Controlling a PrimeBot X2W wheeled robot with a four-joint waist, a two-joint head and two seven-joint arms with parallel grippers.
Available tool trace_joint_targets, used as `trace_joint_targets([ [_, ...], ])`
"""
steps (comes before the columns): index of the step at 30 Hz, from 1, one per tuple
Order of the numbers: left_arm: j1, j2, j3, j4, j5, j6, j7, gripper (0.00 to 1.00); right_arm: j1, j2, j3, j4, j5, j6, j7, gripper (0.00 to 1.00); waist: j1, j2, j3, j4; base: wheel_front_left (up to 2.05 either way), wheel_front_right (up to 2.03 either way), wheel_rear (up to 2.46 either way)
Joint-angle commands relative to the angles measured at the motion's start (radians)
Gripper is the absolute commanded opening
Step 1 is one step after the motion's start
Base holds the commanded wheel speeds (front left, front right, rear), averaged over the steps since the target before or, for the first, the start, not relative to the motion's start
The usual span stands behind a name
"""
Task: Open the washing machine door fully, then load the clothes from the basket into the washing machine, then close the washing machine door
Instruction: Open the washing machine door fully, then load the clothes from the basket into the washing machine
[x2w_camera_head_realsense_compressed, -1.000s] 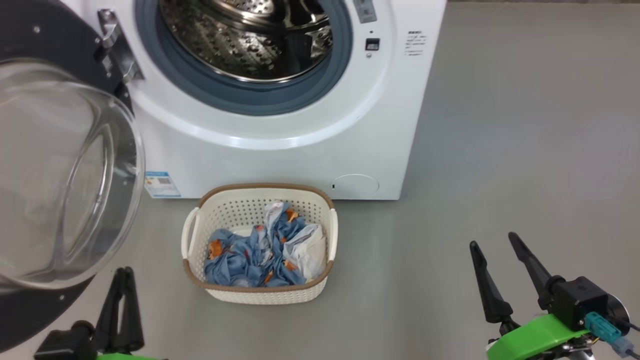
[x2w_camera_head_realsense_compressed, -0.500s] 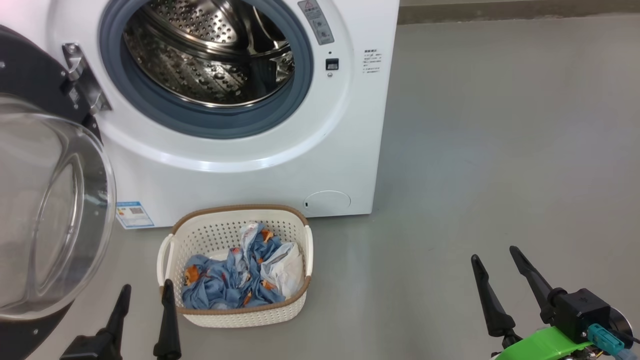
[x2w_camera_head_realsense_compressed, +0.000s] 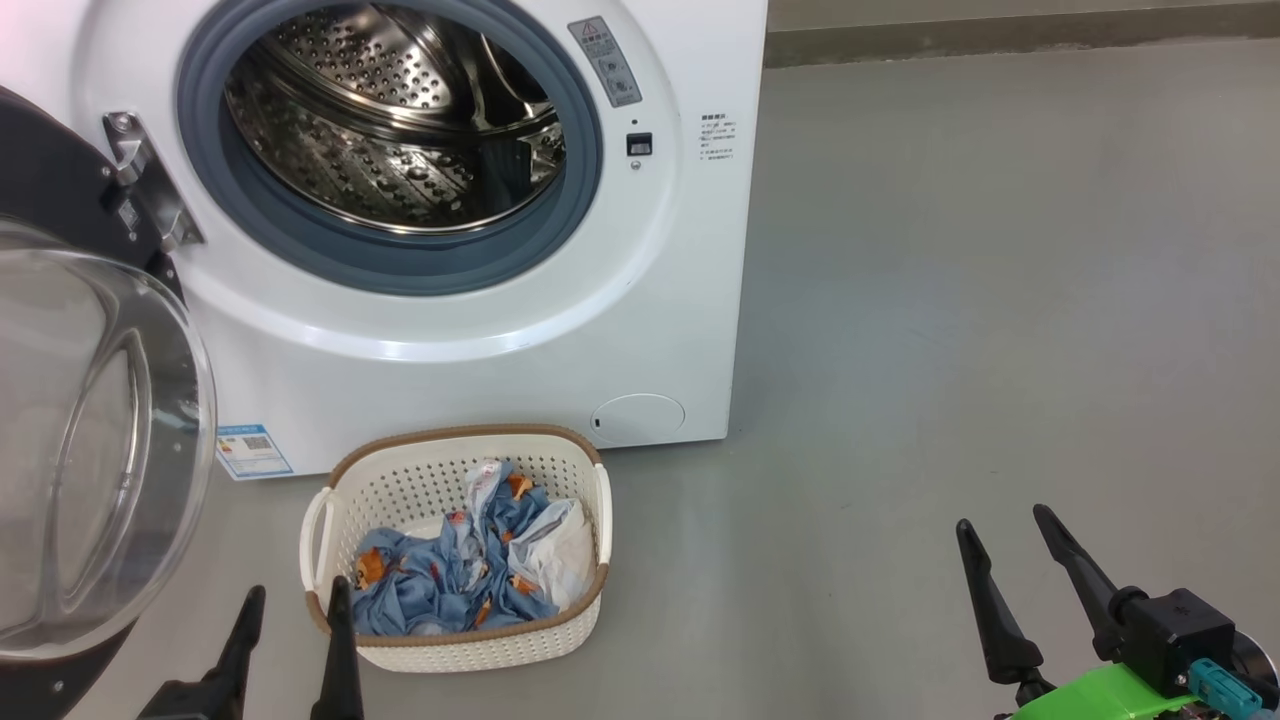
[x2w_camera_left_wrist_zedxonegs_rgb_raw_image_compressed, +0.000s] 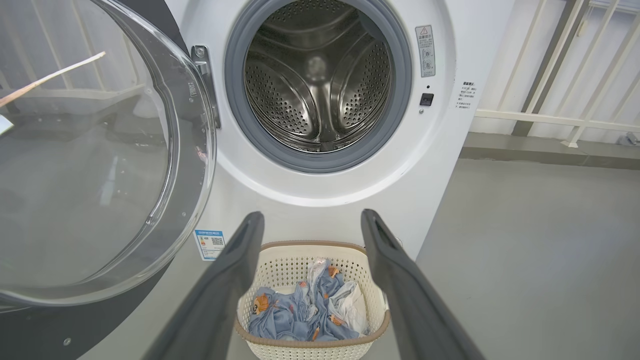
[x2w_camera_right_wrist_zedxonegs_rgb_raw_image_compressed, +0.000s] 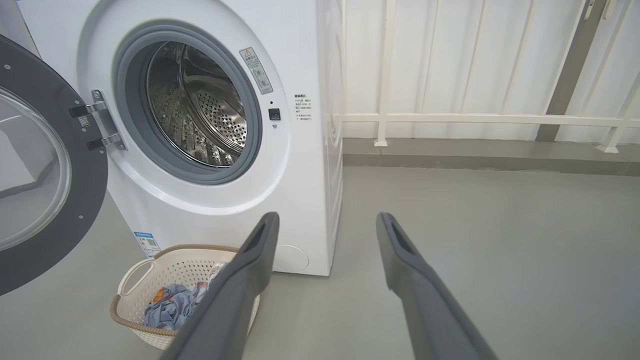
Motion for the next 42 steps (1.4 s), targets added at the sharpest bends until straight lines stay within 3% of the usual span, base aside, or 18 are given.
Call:
trace_joint_targets([
  [1, -0.032, 0.016, 0.031, -0.019, 0.007, 0.005, -0.007, 1.00, -0.012, -0.005, 0.021, -0.024, 0.006, 0.002, -0.002, 1.00, 0.0000, 0.0000, 0.000, 0.001, 0.00, 0.00, 0.00],
  [26, -0.040, 0.031, 0.021, -0.001, -0.004, 0.011, -0.023, 1.00, -0.010, -0.005, 0.018, -0.016, 0.007, 0.002, -0.007, 1.00, 0.0000, 0.0000, 0.001, 0.003, 0.05, -0.11, 0.06],
  [42, -0.048, 0.040, 0.012, -0.005, -0.005, 0.018, -0.024, 1.00, -0.011, -0.005, 0.020, -0.016, 0.011, 0.002, -0.007, 1.00, 0.0000, 0.0000, 0.007, 0.005, 1.58, -1.58, 0.01],
])
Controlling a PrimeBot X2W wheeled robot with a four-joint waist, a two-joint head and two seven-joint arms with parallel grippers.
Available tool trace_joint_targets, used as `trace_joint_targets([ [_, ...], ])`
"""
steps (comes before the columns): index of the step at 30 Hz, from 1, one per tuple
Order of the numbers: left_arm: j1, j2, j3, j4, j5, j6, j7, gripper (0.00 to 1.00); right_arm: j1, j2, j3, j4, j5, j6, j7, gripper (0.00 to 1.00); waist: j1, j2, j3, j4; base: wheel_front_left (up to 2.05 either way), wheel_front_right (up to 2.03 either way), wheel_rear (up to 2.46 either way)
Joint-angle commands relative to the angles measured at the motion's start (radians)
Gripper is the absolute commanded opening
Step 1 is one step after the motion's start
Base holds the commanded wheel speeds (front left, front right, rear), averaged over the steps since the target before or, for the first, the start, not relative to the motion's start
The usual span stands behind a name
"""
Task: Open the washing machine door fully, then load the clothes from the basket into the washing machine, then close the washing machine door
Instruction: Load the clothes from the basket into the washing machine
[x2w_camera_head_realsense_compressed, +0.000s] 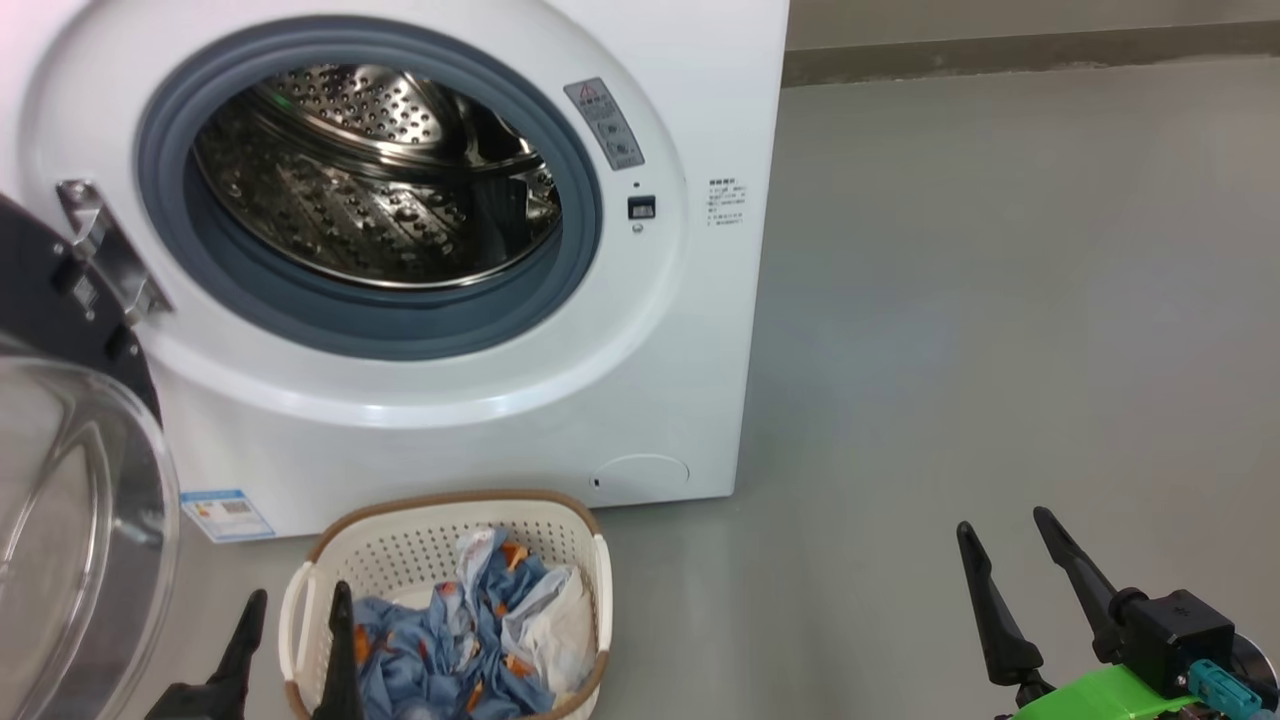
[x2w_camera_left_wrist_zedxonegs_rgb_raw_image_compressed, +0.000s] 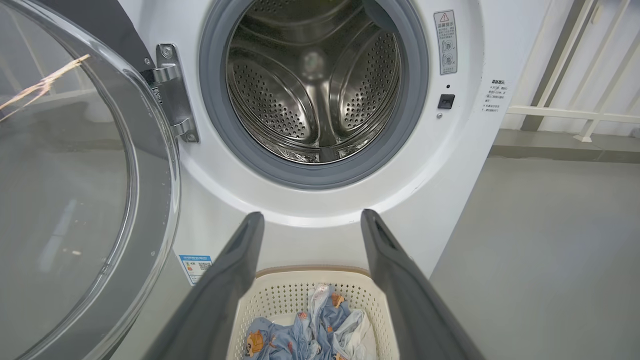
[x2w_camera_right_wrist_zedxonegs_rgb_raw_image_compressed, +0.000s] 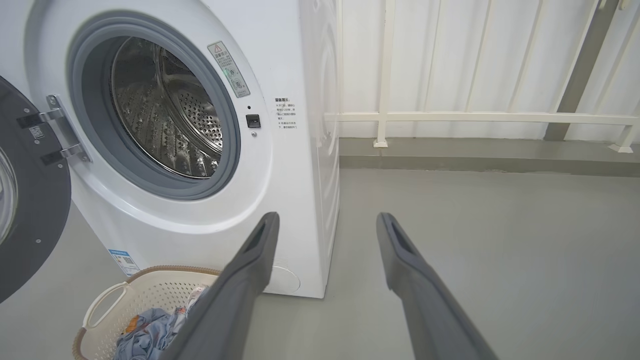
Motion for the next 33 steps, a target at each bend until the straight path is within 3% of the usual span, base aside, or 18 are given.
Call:
trace_joint_targets([
  [1, -0.047, 0.018, 0.033, -0.024, -0.006, 0.008, -0.011, 1.00, -0.011, -0.005, 0.026, -0.026, 0.007, 0.002, -0.005, 1.00, 0.0000, 0.0000, 0.000, 0.001, 1.43, -1.43, 0.00],
  [9, -0.047, 0.021, 0.030, -0.025, -0.011, 0.012, -0.013, 1.00, -0.014, -0.005, 0.029, -0.025, 0.007, 0.002, -0.004, 1.00, 0.0000, 0.0000, 0.003, 0.003, 0.77, -0.77, 0.00],
  [33, -0.056, 0.020, 0.007, -0.013, -0.028, 0.012, -0.022, 1.00, -0.026, -0.005, 0.034, -0.031, 0.004, 0.002, -0.001, 1.00, 0.0000, 0.0000, 0.027, 0.007, 0.00, 0.00, 0.00],
])
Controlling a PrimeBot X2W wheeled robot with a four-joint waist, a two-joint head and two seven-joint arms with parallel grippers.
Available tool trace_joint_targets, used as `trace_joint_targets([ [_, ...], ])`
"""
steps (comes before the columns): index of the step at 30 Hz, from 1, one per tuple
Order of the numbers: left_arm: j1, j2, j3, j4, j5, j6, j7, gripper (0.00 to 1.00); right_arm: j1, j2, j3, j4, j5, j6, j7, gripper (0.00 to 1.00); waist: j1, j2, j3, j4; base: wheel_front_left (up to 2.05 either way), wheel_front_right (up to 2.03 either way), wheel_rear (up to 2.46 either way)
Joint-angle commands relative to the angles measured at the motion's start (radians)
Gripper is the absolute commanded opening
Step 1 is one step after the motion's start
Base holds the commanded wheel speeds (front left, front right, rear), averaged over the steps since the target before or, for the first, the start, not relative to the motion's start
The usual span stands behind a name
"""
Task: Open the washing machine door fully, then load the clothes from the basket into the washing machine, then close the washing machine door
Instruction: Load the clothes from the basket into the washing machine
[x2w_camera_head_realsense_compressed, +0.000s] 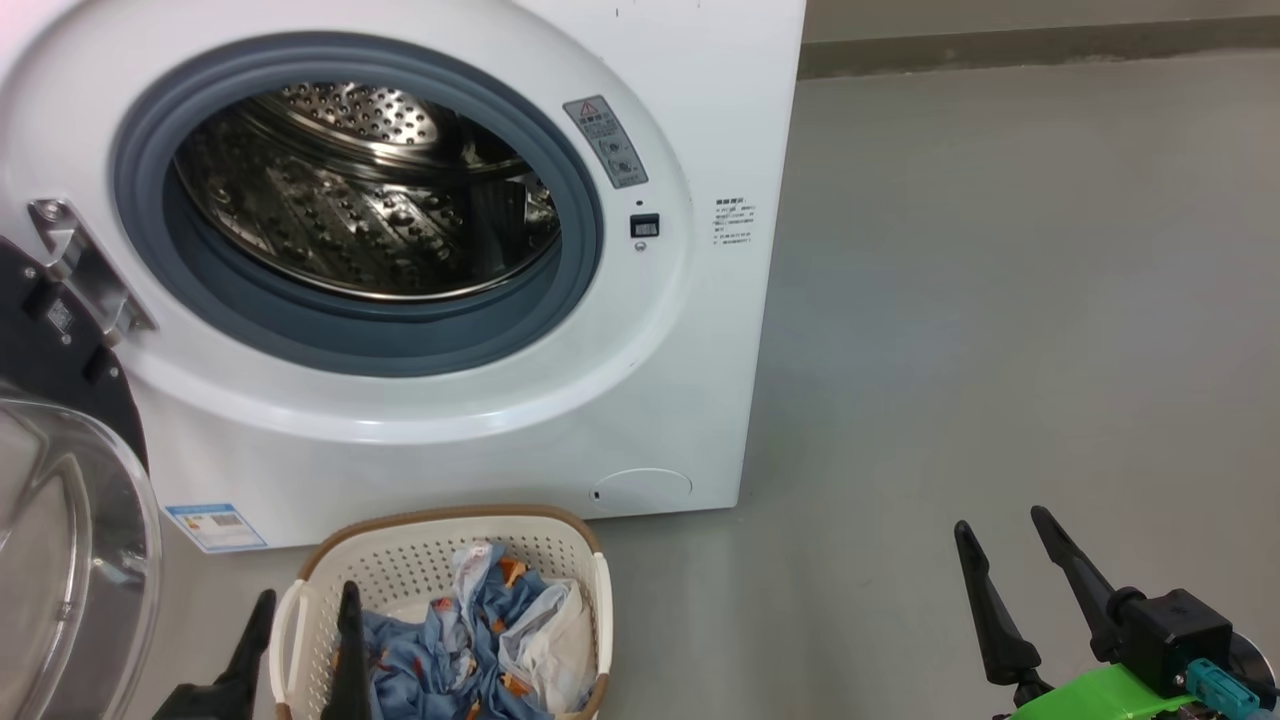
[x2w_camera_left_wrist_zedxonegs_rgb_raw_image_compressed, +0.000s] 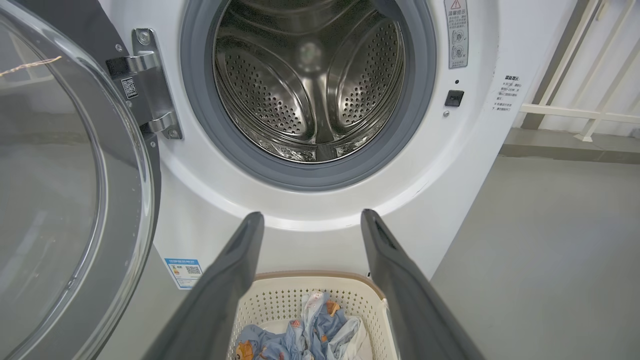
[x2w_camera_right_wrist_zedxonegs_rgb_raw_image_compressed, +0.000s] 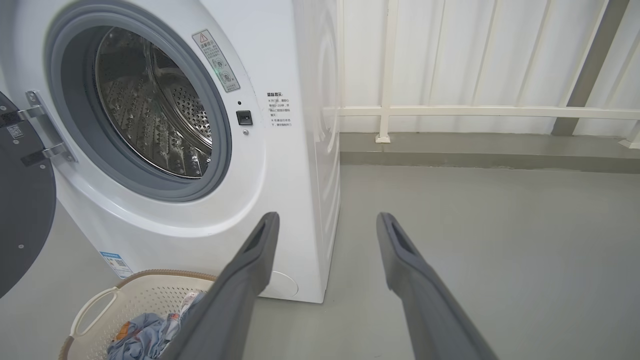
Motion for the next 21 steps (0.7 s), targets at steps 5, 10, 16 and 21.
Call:
trace_joint_targets([
  [5, -0.079, 0.003, 0.007, 0.050, -0.029, -0.029, 0.001, 1.00, -0.039, -0.005, 0.035, -0.041, 0.004, 0.002, -0.002, 1.00, 0.0000, 0.0000, 0.039, -0.007, 0.00, 0.00, 0.00],
  [10, -0.323, -0.081, -0.082, 0.524, -0.130, -0.196, 0.024, 1.00, -0.112, -0.005, 0.055, -0.068, -0.001, 0.002, -0.005, 1.00, 0.0000, 0.0000, 0.210, -0.045, 0.00, 0.00, 0.00],
  [16, -0.491, -0.102, -0.112, 0.775, -0.179, -0.252, 0.039, 1.00, -0.167, -0.005, 0.074, -0.073, 0.009, 0.002, -0.024, 1.00, 0.0000, 0.0000, 0.327, -0.088, 0.00, 0.00, 0.00],
  [21, -0.618, -0.101, -0.130, 0.927, -0.215, -0.272, 0.048, 1.00, -0.220, -0.005, 0.091, -0.076, 0.023, 0.002, -0.047, 1.00, 0.0000, 0.0000, 0.437, -0.137, 0.00, 0.00, 0.00],
])
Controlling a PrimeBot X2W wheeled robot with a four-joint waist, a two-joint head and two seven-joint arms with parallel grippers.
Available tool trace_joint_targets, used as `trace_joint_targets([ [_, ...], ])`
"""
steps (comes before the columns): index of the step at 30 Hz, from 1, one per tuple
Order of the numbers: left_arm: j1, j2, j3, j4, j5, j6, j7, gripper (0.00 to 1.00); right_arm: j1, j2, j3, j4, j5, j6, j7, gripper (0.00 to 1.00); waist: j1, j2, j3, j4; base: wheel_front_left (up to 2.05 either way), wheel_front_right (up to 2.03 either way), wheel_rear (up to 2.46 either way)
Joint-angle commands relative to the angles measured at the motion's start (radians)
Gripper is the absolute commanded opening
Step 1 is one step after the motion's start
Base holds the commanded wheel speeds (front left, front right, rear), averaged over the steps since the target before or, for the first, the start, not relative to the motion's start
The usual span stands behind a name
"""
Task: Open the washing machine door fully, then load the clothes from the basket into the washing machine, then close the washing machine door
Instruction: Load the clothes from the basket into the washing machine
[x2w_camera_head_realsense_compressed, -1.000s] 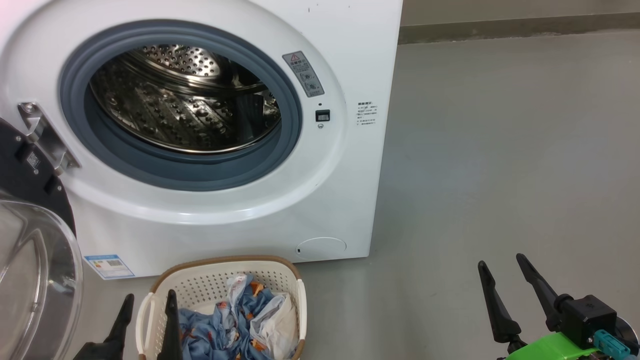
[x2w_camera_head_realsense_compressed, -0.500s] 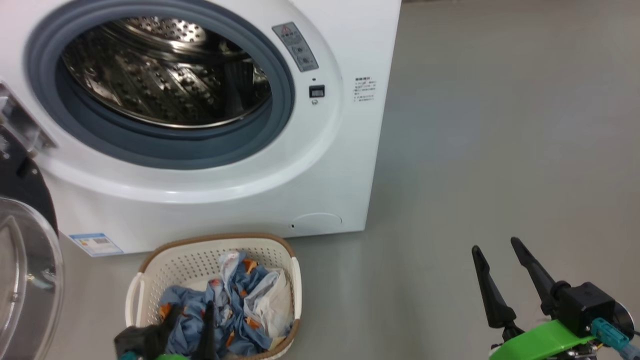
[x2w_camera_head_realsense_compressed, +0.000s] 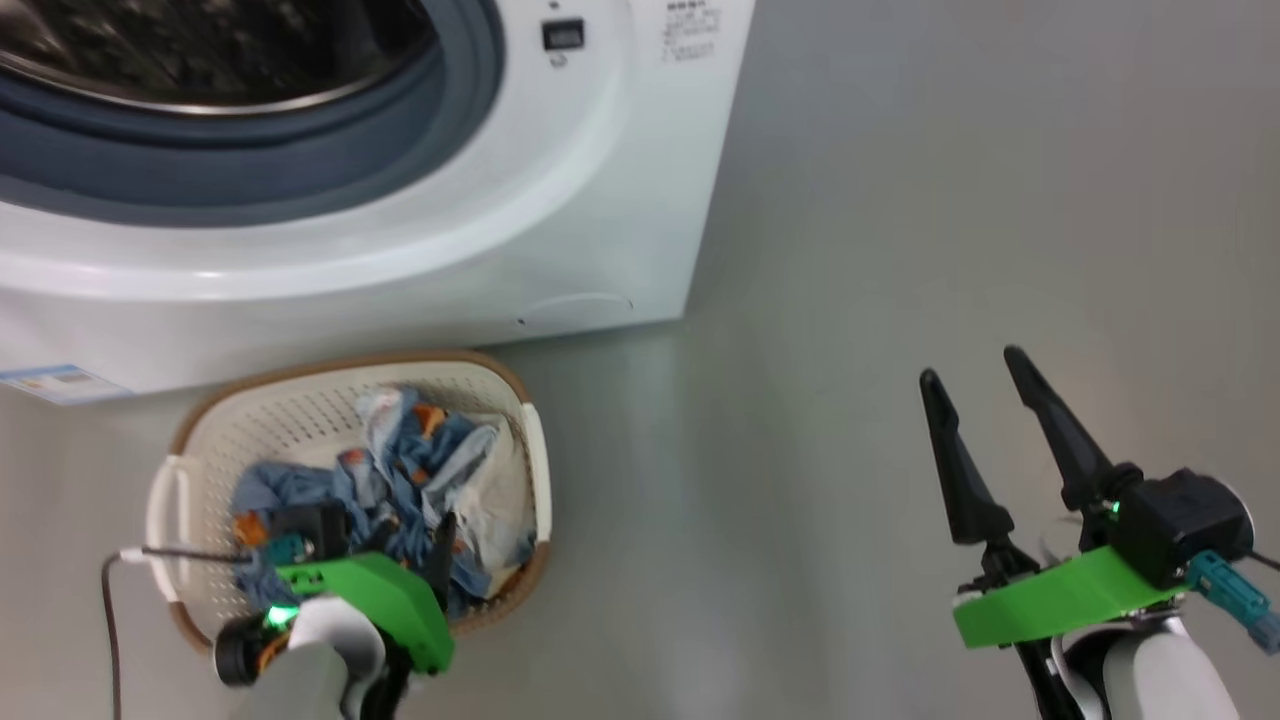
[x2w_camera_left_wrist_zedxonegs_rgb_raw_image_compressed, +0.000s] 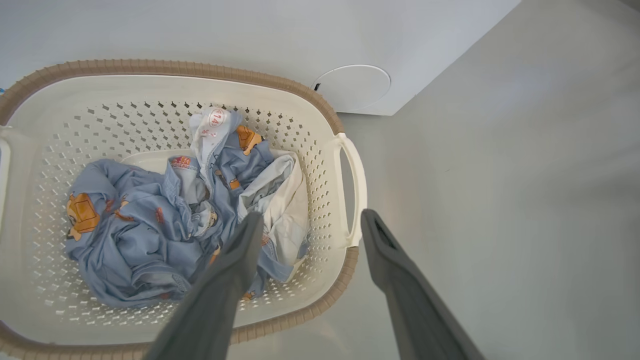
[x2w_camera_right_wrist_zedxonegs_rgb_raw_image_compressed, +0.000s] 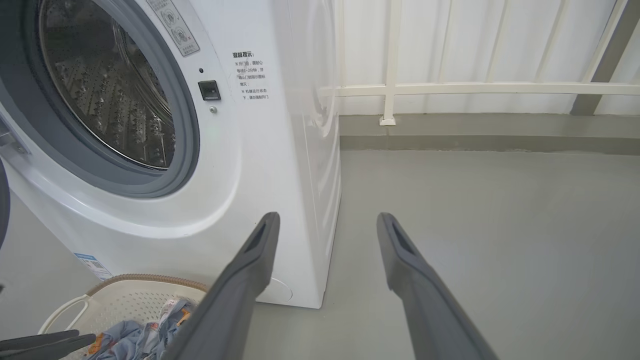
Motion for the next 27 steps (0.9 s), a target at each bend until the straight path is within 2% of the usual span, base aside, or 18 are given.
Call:
trace_joint_targets([
  [1, -0.053, 0.022, 0.016, 0.022, -0.011, -0.008, 0.000, 1.00, -0.038, -0.004, 0.033, -0.029, 0.019, 0.002, -0.015, 1.00, 0.0000, 0.0000, 0.137, -0.076, 0.00, 0.00, 0.00],
  [13, -0.275, 0.093, -0.063, 0.138, -0.144, -0.011, 0.056, 1.00, -0.156, -0.004, 0.071, -0.011, 0.064, 0.002, -0.086, 1.00, 0.0000, 0.0000, 0.385, -0.146, 0.00, 0.00, 0.00],
  [21, -0.379, 0.155, -0.053, 0.229, -0.212, -0.011, 0.061, 1.00, -0.207, -0.004, 0.094, 0.002, 0.090, 0.002, -0.115, 1.00, 0.0000, 0.0000, 0.489, -0.183, 0.00, 0.00, 0.00],
  [27, -0.446, 0.186, -0.048, 0.280, -0.221, -0.011, 0.062, 1.00, -0.220, -0.004, 0.099, 0.004, 0.099, 0.002, -0.124, 1.00, 0.0000, 0.0000, 0.549, -0.203, 0.00, 0.00, 0.00],
])
